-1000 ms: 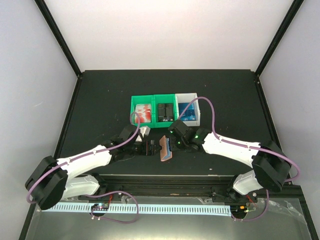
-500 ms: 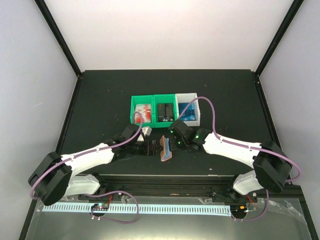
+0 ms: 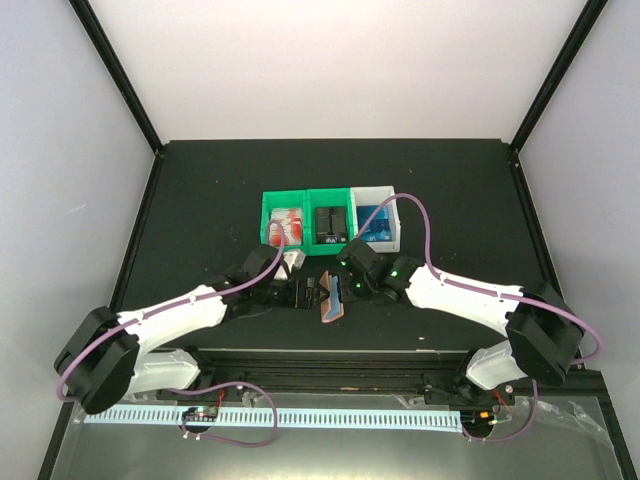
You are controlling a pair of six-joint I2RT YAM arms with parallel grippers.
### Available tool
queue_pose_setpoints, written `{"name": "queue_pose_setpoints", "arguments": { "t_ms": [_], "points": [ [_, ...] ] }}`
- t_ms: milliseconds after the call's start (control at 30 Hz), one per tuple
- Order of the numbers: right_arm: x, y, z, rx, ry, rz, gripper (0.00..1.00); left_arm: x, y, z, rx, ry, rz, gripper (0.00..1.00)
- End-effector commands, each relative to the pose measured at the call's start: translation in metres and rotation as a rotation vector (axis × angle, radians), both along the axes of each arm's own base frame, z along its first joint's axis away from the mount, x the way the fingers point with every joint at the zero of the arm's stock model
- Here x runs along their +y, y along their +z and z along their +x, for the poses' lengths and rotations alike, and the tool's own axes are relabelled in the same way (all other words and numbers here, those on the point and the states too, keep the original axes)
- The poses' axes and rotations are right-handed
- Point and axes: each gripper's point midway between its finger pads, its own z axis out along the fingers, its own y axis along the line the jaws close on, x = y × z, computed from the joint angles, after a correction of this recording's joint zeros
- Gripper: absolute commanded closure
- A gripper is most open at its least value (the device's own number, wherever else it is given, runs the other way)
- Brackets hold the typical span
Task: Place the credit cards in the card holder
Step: Open the card holder at the center of the board.
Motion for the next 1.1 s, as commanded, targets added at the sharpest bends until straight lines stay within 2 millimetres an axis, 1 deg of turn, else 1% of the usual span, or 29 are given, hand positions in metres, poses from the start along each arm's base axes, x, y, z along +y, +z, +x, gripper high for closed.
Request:
{"name": "queue_pose_setpoints", "arguments": {
  "t_ms": [0, 133, 267, 333, 567, 667, 733, 933, 1000, 1067],
  "points": [
    [0.010, 0.019, 0.005, -0.027, 0.014, 0.064, 0.99, -0.007, 0.009, 0.007, -0.026, -0.035, 0.010, 0.01],
    [0.015, 0.022, 0.002, -0.016, 0.027, 0.087, 0.99, -0.010, 0.003, 0.006, 0.004, -0.046, 0.015, 0.01],
    [0.016, 0.023, 0.002, -0.014, 0.028, 0.091, 0.99, -0.011, 0.004, 0.009, 0.005, -0.043, 0.027, 0.01],
    [0.016, 0.021, 0.002, -0.011, 0.028, 0.087, 0.99, -0.009, -0.005, 0.010, 0.028, -0.038, 0.059, 0.01],
    [0.015, 0.020, 0.002, -0.012, 0.025, 0.081, 0.99, -0.002, -0.021, 0.011, 0.064, -0.022, 0.139, 0.01],
    [0.013, 0.020, 0.003, -0.015, 0.020, 0.075, 0.99, 0.005, -0.031, 0.012, 0.085, -0.008, 0.196, 0.01],
    [0.012, 0.018, 0.003, -0.016, 0.016, 0.069, 0.99, 0.010, -0.037, 0.013, 0.089, 0.001, 0.233, 0.05],
    [0.002, 0.009, 0.006, -0.019, -0.010, 0.016, 0.99, 0.021, -0.050, 0.012, 0.103, 0.020, 0.299, 0.27],
    [-0.004, 0.005, 0.008, -0.026, -0.032, -0.023, 0.99, 0.024, -0.051, 0.012, 0.100, 0.031, 0.309, 0.31],
    [-0.015, -0.001, 0.013, -0.040, -0.070, -0.082, 0.99, 0.026, -0.051, 0.011, 0.097, 0.039, 0.315, 0.35]
  ]
}}
